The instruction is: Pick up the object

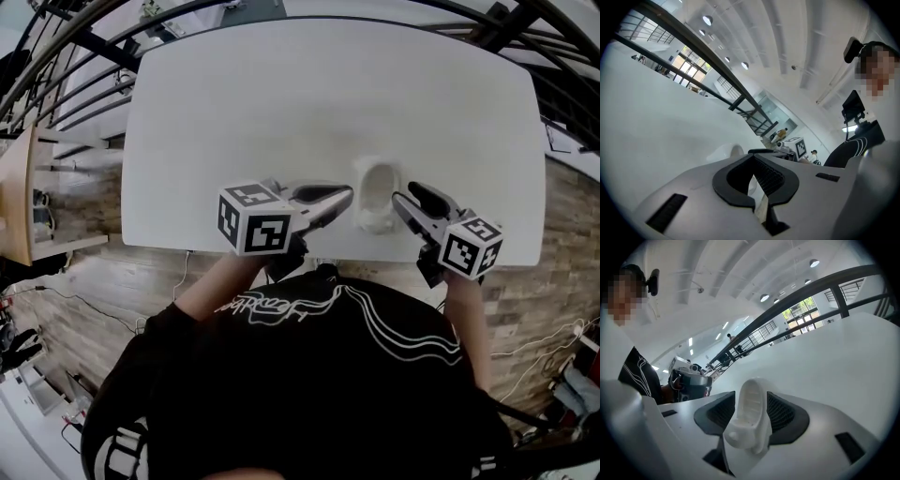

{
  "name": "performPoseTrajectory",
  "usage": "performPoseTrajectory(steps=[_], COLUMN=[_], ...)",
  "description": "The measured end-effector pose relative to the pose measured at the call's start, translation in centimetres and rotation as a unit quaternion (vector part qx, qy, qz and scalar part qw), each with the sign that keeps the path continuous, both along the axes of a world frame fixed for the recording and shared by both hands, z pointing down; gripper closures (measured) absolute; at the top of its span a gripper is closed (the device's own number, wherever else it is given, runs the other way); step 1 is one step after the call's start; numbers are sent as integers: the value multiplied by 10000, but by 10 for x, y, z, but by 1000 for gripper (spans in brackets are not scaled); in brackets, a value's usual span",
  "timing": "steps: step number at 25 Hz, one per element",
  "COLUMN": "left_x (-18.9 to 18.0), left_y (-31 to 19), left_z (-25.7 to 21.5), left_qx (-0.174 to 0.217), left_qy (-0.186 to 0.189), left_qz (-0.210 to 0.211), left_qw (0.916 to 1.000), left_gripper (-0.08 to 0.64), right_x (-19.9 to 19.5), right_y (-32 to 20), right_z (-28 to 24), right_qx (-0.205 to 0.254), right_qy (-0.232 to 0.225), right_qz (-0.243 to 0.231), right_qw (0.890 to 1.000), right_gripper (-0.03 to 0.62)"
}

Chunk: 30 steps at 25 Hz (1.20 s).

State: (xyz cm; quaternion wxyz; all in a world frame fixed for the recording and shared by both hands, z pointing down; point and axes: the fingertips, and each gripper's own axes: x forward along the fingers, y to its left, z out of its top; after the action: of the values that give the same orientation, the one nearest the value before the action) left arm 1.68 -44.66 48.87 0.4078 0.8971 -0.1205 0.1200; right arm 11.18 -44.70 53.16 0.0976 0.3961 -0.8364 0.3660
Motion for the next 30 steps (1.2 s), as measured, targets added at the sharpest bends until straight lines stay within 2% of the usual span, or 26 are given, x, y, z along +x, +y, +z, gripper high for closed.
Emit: performPoseTrajectory(steps=[4,9,19,30], left_x=[5,5,0,-8], left_y=[2,2,-3,-13], left_z=[3,6,17,22], left_qx=[-14,-32,-99,-151], left_qy=[-21,-41,-54,-39], left_qz=[67,93,108,-13], left_qw=[10000,9999,9999,9999], left_gripper=[552,552,552,552], right_x=[3,7,-5,-15], right_y=[2,2,-4,-10], right_z=[14,34,54,61], right_qx=[-308,-642,-1111,-1391], right_qy=[71,373,318,-2], right_qz=[-65,-112,-454,-646], right_qw=[9995,9972,9923,9882], right_gripper=[411,411,411,413])
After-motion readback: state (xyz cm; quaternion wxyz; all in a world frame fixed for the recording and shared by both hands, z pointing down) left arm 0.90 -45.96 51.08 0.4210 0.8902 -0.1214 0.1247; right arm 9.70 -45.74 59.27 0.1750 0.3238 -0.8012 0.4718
